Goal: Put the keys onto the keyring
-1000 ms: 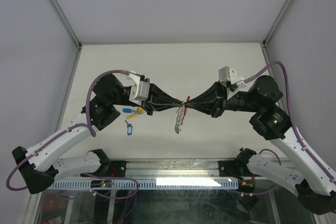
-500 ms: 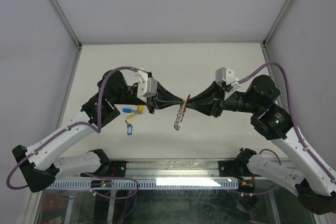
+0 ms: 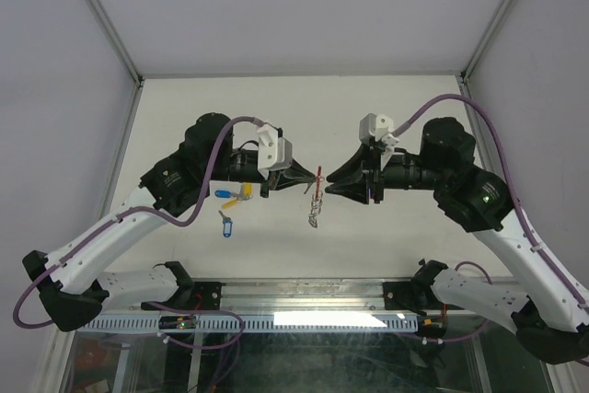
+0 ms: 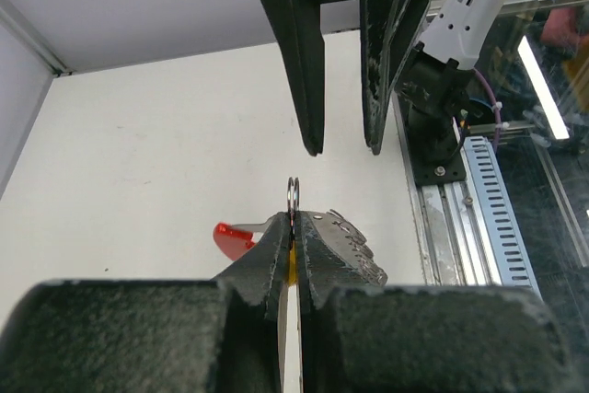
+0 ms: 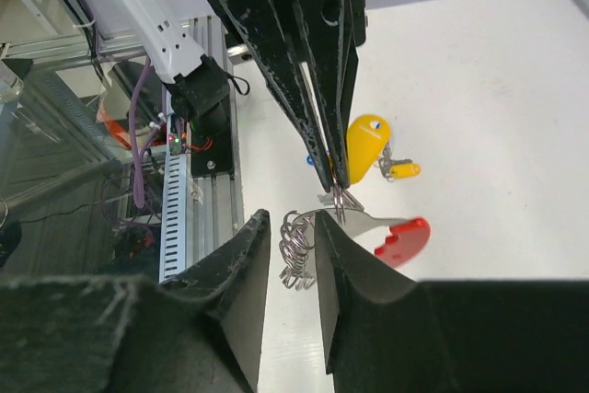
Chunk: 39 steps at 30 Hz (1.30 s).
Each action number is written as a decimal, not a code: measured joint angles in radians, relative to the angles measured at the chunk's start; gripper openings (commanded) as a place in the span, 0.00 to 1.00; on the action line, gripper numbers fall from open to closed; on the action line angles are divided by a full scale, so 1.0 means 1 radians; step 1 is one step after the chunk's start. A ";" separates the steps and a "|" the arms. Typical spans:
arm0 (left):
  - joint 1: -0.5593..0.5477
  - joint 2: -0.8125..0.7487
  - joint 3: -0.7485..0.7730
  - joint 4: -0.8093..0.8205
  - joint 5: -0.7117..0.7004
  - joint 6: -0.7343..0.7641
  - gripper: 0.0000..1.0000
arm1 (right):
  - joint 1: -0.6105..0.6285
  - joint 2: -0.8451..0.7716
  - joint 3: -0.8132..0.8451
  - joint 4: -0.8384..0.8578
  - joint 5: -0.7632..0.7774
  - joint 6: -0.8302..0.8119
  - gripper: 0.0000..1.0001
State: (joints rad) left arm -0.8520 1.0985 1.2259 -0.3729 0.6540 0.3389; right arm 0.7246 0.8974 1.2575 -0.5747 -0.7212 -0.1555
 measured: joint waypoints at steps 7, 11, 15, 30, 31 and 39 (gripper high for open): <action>0.000 0.012 0.042 -0.079 -0.010 0.055 0.00 | 0.000 0.047 0.010 -0.047 0.011 -0.013 0.29; 0.000 0.012 0.045 -0.098 -0.010 0.070 0.00 | 0.000 0.062 0.019 -0.049 0.010 -0.023 0.30; 0.000 0.013 0.045 -0.109 -0.010 0.073 0.00 | 0.000 0.070 0.019 -0.046 0.009 -0.023 0.31; -0.013 0.014 0.045 -0.119 -0.009 0.074 0.00 | 0.000 0.102 0.017 -0.006 -0.006 -0.026 0.24; -0.013 0.014 0.045 -0.119 -0.009 0.074 0.00 | 0.000 0.103 0.016 -0.005 -0.010 -0.026 0.24; -0.013 0.014 0.045 -0.120 -0.009 0.074 0.00 | 0.000 0.116 0.015 -0.006 -0.035 -0.027 0.21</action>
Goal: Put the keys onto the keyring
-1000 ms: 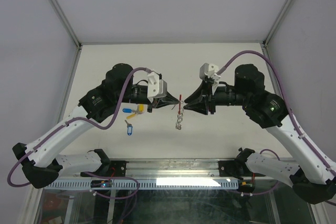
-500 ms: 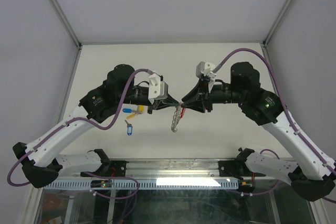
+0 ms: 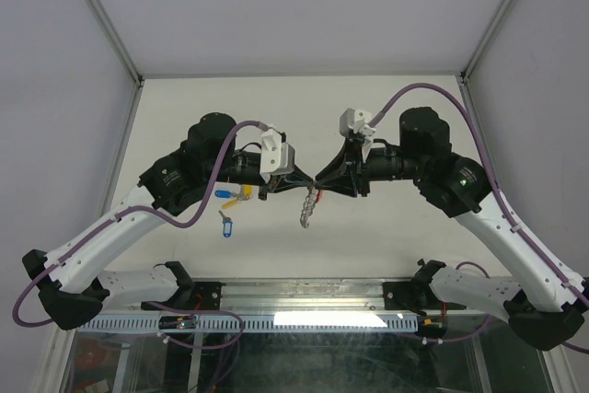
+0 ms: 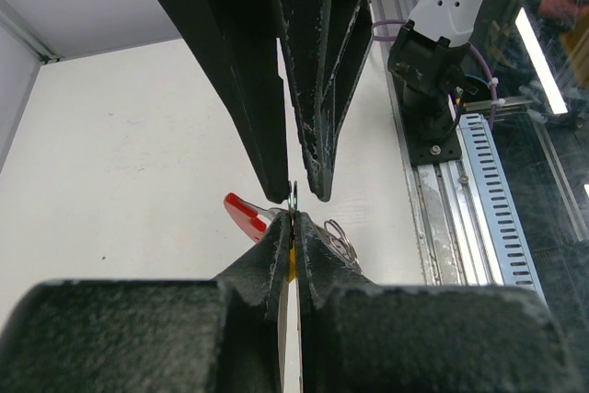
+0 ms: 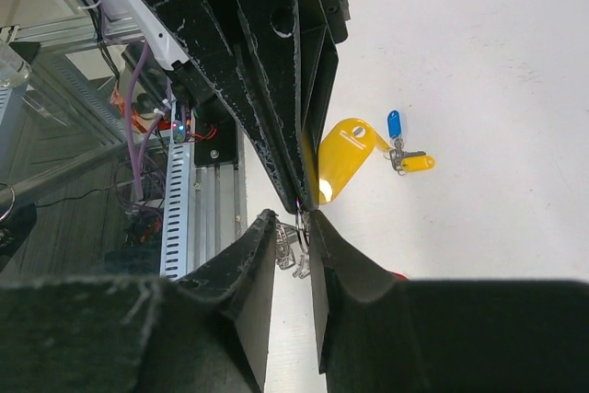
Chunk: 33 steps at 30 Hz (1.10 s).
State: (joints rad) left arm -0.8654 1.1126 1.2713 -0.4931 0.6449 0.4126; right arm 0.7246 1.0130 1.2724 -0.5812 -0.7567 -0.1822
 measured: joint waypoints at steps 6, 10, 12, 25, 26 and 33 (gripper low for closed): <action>0.000 0.000 0.001 -0.002 0.000 0.000 0.00 | 0.000 0.008 0.000 0.000 -0.007 -0.003 0.17; 0.000 0.000 0.007 -0.003 -0.001 0.000 0.00 | 0.000 0.011 -0.003 0.000 -0.007 -0.004 0.17; 0.000 0.000 0.011 -0.004 -0.002 0.000 0.00 | 0.000 0.012 -0.006 -0.003 -0.007 -0.004 0.17; -0.006 0.000 0.013 -0.007 -0.008 0.000 0.00 | 0.000 0.019 -0.007 -0.016 -0.002 -0.011 0.00; -0.006 0.000 0.013 -0.007 -0.009 0.000 0.00 | 0.000 0.018 -0.007 -0.016 0.002 -0.011 0.00; -0.006 0.000 0.013 0.003 -0.011 0.001 0.00 | 0.000 -0.008 -0.007 -0.011 0.025 -0.003 0.00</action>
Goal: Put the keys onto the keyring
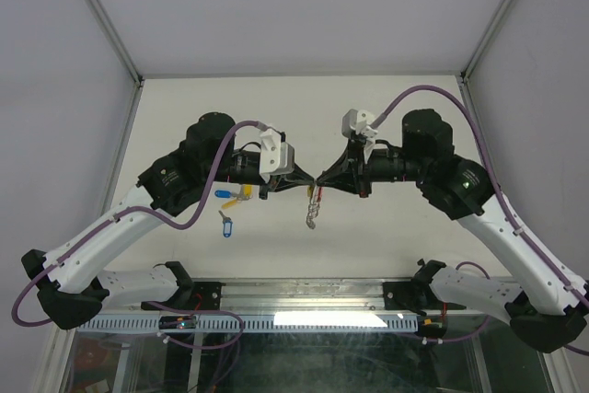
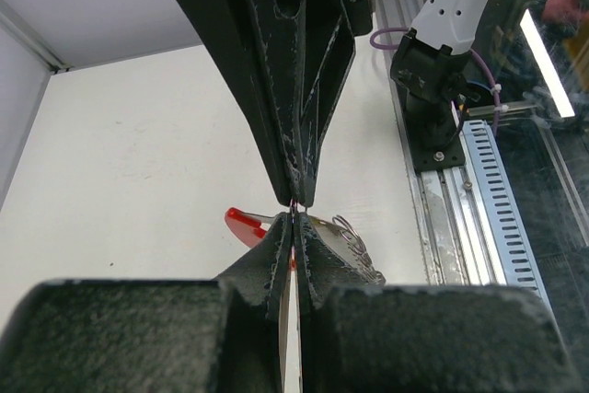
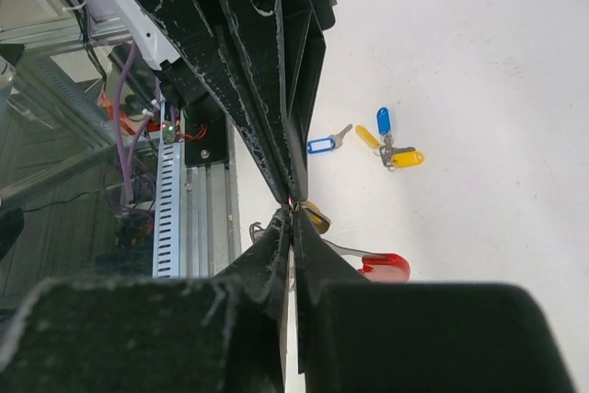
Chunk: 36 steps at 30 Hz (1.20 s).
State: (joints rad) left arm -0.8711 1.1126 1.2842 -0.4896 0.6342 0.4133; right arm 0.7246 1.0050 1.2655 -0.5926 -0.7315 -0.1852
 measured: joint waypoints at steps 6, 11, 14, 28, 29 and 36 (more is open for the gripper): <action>0.000 0.000 0.000 0.018 -0.001 0.000 0.00 | 0.000 -0.035 0.000 0.026 0.014 0.021 0.00; 0.000 0.000 0.000 0.019 -0.001 0.000 0.00 | 0.000 -0.050 0.000 0.042 0.014 0.037 0.00; 0.000 0.000 0.000 0.020 -0.001 0.000 0.00 | 0.000 -0.055 0.000 0.055 0.014 0.045 0.00; 0.000 -0.008 -0.020 0.071 0.000 -0.012 0.23 | 0.000 -0.079 0.000 0.105 0.028 0.084 0.00; 0.000 -0.014 -0.030 0.081 0.000 -0.020 0.27 | 0.000 -0.080 0.000 0.108 0.028 0.085 0.00; 0.000 -0.059 -0.079 0.170 0.003 -0.064 0.32 | 0.000 -0.090 0.000 0.121 0.017 0.087 0.00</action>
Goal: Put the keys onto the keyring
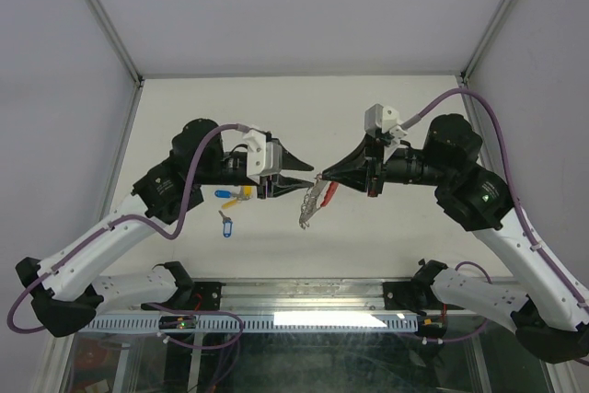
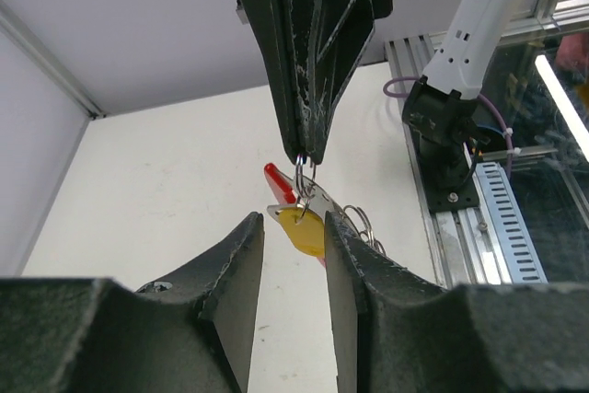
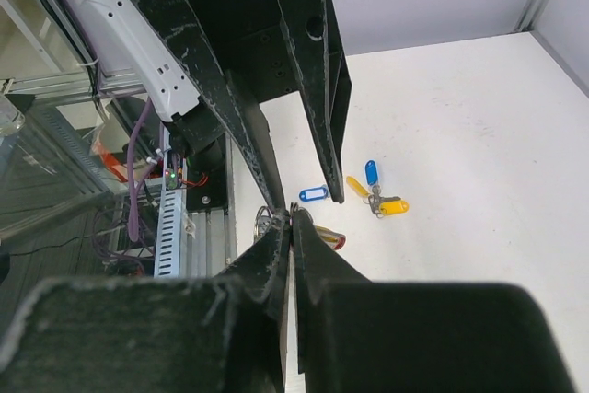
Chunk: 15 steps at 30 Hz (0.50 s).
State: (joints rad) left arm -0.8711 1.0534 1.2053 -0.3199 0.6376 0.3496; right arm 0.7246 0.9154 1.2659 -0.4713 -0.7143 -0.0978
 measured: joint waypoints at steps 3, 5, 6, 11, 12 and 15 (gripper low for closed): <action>0.000 -0.014 -0.008 0.037 0.001 -0.010 0.32 | 0.000 0.000 0.000 0.000 -0.010 -0.001 0.00; 0.000 -0.019 -0.013 0.056 0.003 -0.020 0.32 | 0.000 0.000 0.000 0.000 -0.019 -0.002 0.00; 0.000 -0.021 -0.015 0.066 0.005 -0.023 0.32 | 0.000 0.000 0.000 0.000 -0.024 -0.002 0.00; 0.000 -0.021 -0.028 0.104 0.035 -0.044 0.32 | 0.000 0.000 0.000 0.003 -0.036 -0.002 0.00; 0.000 -0.020 -0.028 0.106 0.038 -0.046 0.32 | 0.000 0.000 0.000 0.004 -0.038 -0.002 0.00; 0.000 -0.018 -0.029 0.124 0.056 -0.056 0.31 | 0.000 0.000 0.000 0.004 -0.045 -0.002 0.00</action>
State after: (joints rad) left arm -0.8711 1.0359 1.1759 -0.1955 0.6941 0.2939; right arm 0.7246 0.9150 1.2659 -0.4675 -0.7597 -0.1001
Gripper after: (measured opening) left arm 0.318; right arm 0.008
